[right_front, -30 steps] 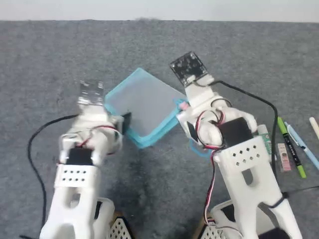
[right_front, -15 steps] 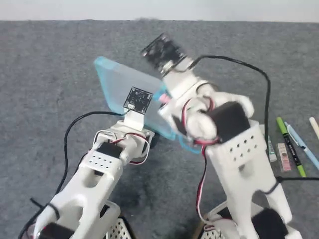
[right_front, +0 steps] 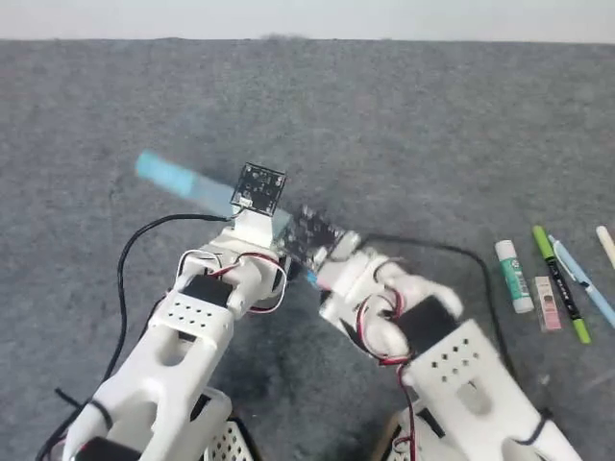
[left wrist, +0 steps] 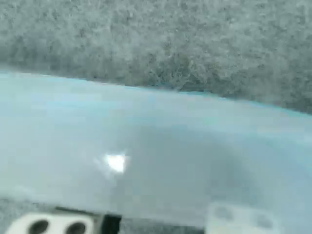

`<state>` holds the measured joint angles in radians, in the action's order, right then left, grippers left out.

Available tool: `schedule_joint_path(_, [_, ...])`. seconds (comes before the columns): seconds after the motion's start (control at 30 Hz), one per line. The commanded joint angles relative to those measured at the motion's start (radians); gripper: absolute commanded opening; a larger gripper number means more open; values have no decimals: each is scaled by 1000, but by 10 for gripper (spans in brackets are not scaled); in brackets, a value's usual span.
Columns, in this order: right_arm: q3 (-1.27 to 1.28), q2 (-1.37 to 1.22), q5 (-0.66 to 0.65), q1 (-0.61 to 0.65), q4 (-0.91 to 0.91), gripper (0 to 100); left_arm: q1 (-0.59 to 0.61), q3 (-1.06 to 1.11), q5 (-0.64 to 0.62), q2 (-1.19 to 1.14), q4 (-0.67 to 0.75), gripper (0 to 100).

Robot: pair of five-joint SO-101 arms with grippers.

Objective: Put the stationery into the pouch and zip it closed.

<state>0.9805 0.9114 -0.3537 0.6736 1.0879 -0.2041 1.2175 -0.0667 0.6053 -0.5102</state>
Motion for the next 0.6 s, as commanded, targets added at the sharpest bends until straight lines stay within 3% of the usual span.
schedule_joint_path(0.0, [104,16,-21,-22,-108,7,17,-41,-23,57,28,220])
schedule_joint_path(0.13, [121,-35,-11,-85,-176,7,130,-54,-17,103,-25,220])
schedule_joint_path(0.23, [66,-68,34,-142,-179,7,198,-97,14,215,-181,221])
schedule_joint_path(0.4, [-34,-99,43,-177,-133,7,201,-107,66,489,-411,221])
schedule_joint_path(0.57, [-189,-105,43,-170,-39,6,201,-71,143,695,-503,222])
